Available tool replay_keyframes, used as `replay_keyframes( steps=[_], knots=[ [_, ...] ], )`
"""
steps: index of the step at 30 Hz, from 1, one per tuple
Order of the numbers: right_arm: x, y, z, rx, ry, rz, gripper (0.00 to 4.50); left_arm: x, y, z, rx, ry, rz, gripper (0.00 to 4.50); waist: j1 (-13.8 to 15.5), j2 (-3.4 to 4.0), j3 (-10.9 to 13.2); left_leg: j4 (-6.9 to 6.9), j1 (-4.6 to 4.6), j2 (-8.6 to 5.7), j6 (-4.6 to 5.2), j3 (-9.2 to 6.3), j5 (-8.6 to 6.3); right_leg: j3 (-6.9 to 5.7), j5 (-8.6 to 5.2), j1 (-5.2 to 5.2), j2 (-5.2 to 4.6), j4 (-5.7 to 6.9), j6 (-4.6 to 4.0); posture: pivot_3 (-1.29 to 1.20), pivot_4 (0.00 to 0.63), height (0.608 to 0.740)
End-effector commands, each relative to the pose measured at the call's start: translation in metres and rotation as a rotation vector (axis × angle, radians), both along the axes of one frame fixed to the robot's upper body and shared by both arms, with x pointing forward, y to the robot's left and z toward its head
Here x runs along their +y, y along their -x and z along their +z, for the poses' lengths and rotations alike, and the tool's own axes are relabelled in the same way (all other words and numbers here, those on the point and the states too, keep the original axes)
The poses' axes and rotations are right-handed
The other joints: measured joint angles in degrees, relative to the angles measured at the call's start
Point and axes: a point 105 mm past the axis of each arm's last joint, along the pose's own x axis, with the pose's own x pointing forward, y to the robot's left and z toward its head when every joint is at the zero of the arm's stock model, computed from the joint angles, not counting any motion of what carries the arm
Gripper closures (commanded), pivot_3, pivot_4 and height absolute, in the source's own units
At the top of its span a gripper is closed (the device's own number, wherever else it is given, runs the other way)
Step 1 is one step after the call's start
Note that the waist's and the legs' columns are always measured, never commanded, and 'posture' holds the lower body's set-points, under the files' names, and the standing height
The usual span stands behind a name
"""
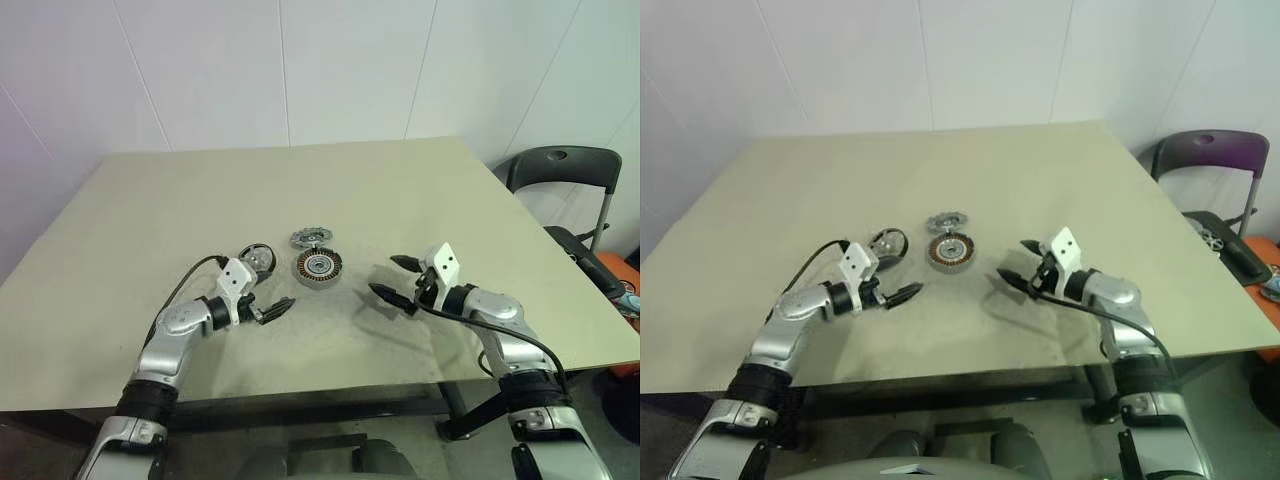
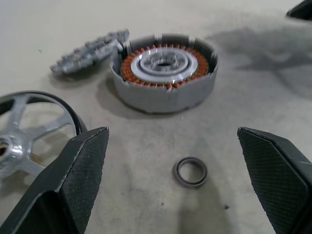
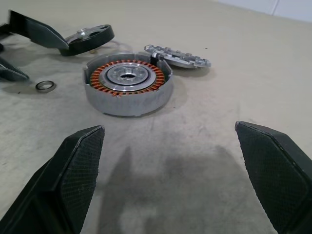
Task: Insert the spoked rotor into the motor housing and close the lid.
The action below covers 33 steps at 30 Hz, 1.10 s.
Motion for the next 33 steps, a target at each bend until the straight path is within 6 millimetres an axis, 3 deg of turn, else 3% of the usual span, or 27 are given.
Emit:
replay_keyframes(
  steps=[1, 20, 31, 33],
  knots=[
    [0.003, -0.001, 0.017, -0.061, -0.006, 0.023, 0.0, 0.0, -0.005, 0.003, -0.031, -0.033, -0.033, 0.01, -0.1, 0.0, 0.0, -0.01, 0.0, 0.0, 0.0, 0.0, 0.0, 0.0, 0.01, 0.0, 0.0, 0.0, 0.01, 0.0, 0.0, 0.74],
    [0.002, -0.004, 0.018, -0.067, -0.003, 0.024, 0.0, -0.009, -0.002, -0.021, 0.048, -0.079, -0.089, 0.01, 0.2, 0.04, 0.0, 0.04, 0.01, -0.01, 0.0, -0.04, 0.0, -0.01, 0.01, 0.05, -0.02, 0.01, 0.05, 0.0, 0.0, 0.74],
    [-0.004, -0.007, 0.02, -0.078, 0.003, 0.013, 0.0, -0.003, 0.0, -0.032, 0.074, -0.121, -0.082, 3.6, 0.1, 0.27, -0.2, 0.18, 0.35, -0.03, 0.12, -0.04, 0.08, -0.03, -0.08, 0.52, -0.03, 0.02, 0.02, 0.0, 0.0, 0.74],
    [-0.004, -0.007, 0.02, -0.078, 0.003, 0.014, 0.0, -0.002, 0.002, -0.033, 0.085, -0.116, -0.082, 3.81, 0.0, 0.28, -0.2, 0.18, 0.44, -0.02, 0.15, -0.04, 0.09, -0.03, -0.07, 0.59, -0.03, 0.02, 0.02, 0.0, 0.0, 0.74]
  ],
)
